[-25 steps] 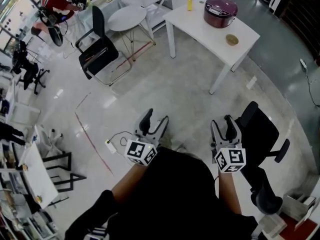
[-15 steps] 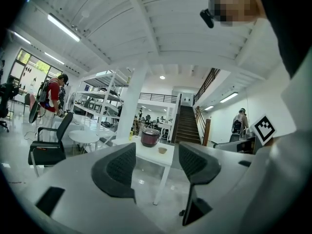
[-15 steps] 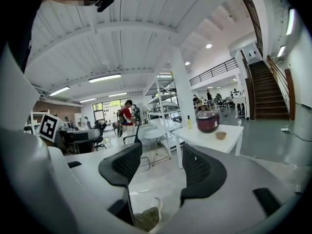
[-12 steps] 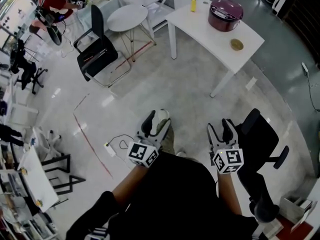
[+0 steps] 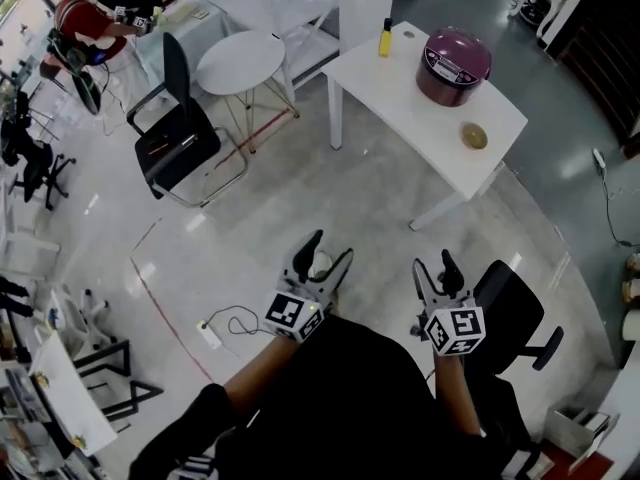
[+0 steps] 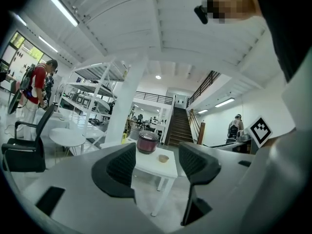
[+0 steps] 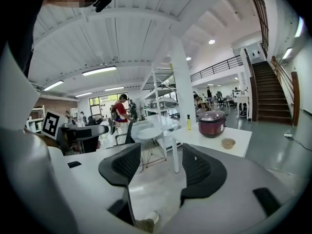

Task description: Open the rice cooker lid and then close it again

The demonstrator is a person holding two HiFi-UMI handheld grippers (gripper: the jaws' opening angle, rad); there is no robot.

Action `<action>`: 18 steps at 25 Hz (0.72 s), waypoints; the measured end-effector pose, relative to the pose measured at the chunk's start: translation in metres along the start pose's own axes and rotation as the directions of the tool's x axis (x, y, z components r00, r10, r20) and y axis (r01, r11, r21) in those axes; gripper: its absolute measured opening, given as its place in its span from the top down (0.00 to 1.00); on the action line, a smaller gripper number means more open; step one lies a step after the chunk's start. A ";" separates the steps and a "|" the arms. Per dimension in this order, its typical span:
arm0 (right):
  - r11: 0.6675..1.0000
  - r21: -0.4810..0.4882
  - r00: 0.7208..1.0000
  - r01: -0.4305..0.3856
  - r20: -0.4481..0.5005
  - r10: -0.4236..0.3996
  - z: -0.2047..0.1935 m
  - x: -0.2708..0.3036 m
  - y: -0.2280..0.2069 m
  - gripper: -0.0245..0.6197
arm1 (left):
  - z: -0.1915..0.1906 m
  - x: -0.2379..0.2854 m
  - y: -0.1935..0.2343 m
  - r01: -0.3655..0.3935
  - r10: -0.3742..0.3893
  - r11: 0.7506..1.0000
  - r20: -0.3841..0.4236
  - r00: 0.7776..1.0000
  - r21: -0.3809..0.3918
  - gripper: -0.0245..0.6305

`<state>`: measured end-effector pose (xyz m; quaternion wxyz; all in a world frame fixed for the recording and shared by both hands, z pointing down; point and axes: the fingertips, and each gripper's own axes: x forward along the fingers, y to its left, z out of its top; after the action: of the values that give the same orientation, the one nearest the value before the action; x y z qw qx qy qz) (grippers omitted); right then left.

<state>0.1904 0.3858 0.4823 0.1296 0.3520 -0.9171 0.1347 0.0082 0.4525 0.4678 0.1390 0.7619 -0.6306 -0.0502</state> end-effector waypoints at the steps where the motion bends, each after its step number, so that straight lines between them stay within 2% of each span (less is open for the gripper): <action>1: 1.000 0.004 1.000 0.008 0.001 -0.008 0.009 0.015 -0.003 0.60 | 0.006 0.012 0.009 0.015 -0.015 1.000 -0.005 1.000 -0.007 0.58; 4: 1.000 0.017 1.000 0.024 0.008 -0.024 0.034 0.053 -0.006 0.60 | 0.028 0.042 0.034 0.062 -0.062 0.998 -0.002 0.998 -0.024 0.58; 9: 0.997 0.026 0.997 0.069 0.016 -0.070 0.061 0.100 -0.017 0.60 | 0.062 0.088 0.071 0.110 -0.110 0.994 0.020 0.994 -0.003 0.58; 12: 0.997 0.021 0.997 0.077 0.018 -0.078 0.069 0.129 -0.010 0.60 | 0.077 0.100 0.097 0.128 -0.128 0.992 0.036 0.991 0.012 0.58; 16: 0.996 0.015 0.996 0.092 0.006 -0.092 0.082 0.168 -0.004 0.60 | 0.096 0.115 0.130 0.159 -0.156 0.986 0.074 0.985 -0.048 0.58; 18: 0.994 0.022 0.995 0.103 0.003 -0.104 0.086 0.184 -0.004 0.60 | 0.099 0.125 0.144 0.177 -0.172 0.983 0.077 0.982 -0.053 0.58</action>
<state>0.0484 0.2417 0.4639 0.1309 0.4007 -0.8964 0.1372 -0.1285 0.2917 0.4249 0.1338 0.8075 -0.5643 -0.1082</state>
